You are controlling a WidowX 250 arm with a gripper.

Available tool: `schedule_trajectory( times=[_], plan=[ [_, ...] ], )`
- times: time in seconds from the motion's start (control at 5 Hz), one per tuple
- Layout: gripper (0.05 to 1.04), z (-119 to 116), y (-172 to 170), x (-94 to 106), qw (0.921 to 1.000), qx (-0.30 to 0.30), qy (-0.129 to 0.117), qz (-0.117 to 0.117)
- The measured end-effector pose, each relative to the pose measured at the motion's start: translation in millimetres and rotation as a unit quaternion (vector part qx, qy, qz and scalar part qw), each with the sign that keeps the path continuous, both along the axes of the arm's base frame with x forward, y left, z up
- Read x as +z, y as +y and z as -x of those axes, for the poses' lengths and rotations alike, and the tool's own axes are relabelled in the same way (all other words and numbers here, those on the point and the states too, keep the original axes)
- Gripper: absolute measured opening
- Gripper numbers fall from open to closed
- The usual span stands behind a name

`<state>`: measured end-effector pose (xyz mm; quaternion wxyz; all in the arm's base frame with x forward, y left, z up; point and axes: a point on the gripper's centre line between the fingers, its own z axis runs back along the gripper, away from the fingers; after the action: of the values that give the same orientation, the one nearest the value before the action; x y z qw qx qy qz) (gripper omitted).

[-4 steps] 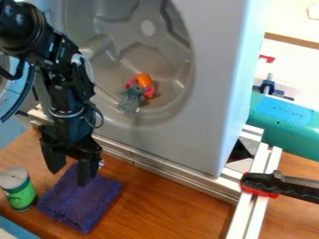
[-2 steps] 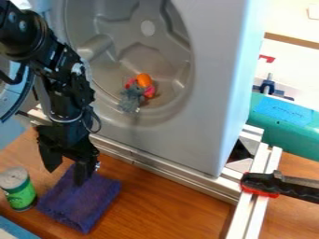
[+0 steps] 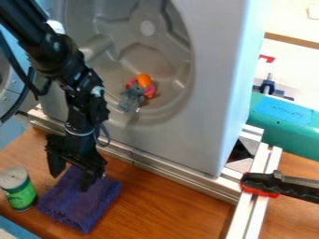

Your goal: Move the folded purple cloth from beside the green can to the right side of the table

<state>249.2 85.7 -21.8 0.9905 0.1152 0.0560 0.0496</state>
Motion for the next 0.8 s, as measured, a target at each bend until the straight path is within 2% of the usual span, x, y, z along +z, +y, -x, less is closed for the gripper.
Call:
schedule_trajectory(
  times=[0.2,0.4,0.6,0.8],
  plan=[
    [1.001,-5.1,2.4,-20.8,0.9992,0.019,0.031,-0.019],
    [1.001,-12.8,-5.8,-29.7,0.9976,0.003,0.057,-0.039],
    [1.001,-6.0,-7.4,-33.2,0.9969,0.0,0.068,-0.039],
    [1.001,-2.1,-24.5,-42.5,0.9983,-0.018,0.055,0.008]
  ],
)
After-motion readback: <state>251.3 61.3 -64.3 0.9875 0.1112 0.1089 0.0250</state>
